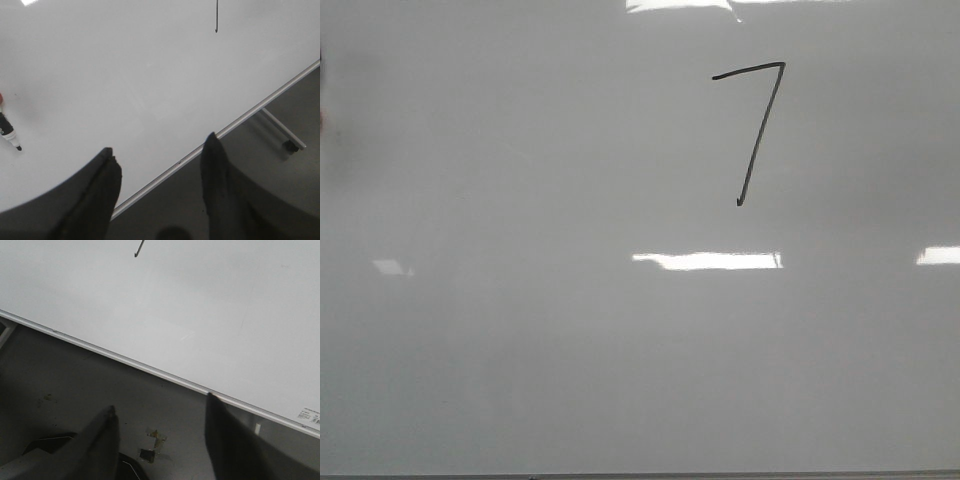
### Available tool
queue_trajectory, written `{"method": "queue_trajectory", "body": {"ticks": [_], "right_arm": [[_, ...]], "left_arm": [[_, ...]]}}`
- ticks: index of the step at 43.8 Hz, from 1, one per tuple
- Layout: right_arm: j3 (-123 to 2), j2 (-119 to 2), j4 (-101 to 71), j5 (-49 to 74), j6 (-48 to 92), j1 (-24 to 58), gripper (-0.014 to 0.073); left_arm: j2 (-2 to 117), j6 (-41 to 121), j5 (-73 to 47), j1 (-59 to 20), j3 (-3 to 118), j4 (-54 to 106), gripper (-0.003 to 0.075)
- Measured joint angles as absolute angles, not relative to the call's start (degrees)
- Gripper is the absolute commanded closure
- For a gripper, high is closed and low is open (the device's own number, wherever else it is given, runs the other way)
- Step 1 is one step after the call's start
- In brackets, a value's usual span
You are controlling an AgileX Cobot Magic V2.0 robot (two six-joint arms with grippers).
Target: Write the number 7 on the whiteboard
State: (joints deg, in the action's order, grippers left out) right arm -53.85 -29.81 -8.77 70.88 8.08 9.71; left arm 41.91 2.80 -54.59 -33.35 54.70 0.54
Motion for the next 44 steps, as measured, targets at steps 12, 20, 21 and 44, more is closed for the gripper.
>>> {"method": "queue_trajectory", "body": {"ticks": [12, 20, 21, 44], "right_arm": [[-53.85, -29.73, -8.77, 70.35, 8.08, 9.71, 0.0658], [-53.85, -29.73, -8.68, 69.61, 8.08, 9.71, 0.0662], [-53.85, -29.73, -8.68, 69.51, 8.08, 9.71, 0.0662], [-53.85, -29.73, -8.68, 69.51, 8.19, 9.71, 0.0662]], "left_arm": [[41.91, 2.80, -51.18, -33.35, 54.46, 0.54, 0.0741], [41.91, 2.80, -50.56, -33.35, 54.46, 0.54, 0.0741], [41.91, 2.80, -50.56, -33.35, 54.46, 0.54, 0.0741], [41.91, 2.80, -50.43, -33.35, 54.46, 0.54, 0.0741]]}}
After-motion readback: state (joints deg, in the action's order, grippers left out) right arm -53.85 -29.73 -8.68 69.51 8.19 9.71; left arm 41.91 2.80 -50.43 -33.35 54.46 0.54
